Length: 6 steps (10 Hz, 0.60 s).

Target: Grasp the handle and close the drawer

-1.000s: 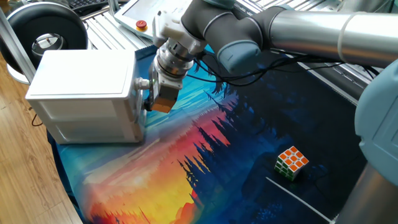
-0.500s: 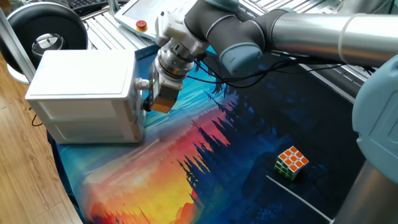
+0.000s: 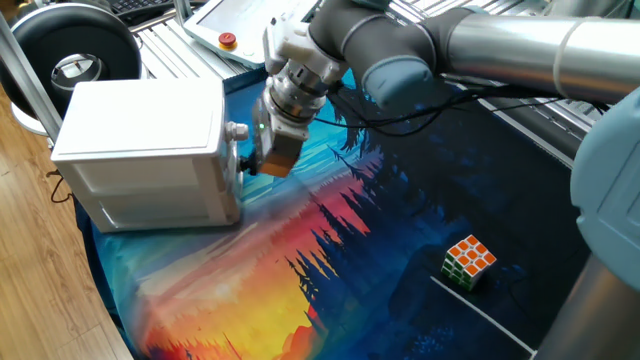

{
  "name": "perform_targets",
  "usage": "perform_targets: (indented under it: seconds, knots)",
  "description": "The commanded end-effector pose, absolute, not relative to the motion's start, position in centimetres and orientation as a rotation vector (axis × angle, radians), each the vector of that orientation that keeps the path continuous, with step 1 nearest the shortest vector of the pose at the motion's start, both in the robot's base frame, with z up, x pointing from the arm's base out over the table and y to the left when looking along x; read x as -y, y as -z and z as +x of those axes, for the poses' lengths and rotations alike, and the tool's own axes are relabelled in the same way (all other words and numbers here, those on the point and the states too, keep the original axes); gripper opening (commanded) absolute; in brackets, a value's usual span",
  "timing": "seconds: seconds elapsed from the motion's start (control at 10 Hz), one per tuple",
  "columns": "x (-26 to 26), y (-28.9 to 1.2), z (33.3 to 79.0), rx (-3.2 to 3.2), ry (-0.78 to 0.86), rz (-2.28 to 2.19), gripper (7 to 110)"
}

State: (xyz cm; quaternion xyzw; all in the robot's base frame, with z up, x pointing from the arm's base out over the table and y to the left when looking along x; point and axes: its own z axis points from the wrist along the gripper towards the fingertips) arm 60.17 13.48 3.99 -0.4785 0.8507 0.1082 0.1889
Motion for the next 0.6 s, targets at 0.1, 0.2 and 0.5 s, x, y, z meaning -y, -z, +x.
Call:
perform_targets:
  seconds: [0.1, 0.2, 0.5]
  knots:
    - [-8.7, -4.0, 60.5, -2.426, -0.019, -1.535, 7]
    - [-8.1, -3.7, 60.2, -2.432, -0.013, -1.567, 22]
    - [-7.7, -3.6, 59.4, -2.432, -0.015, -1.630, 66]
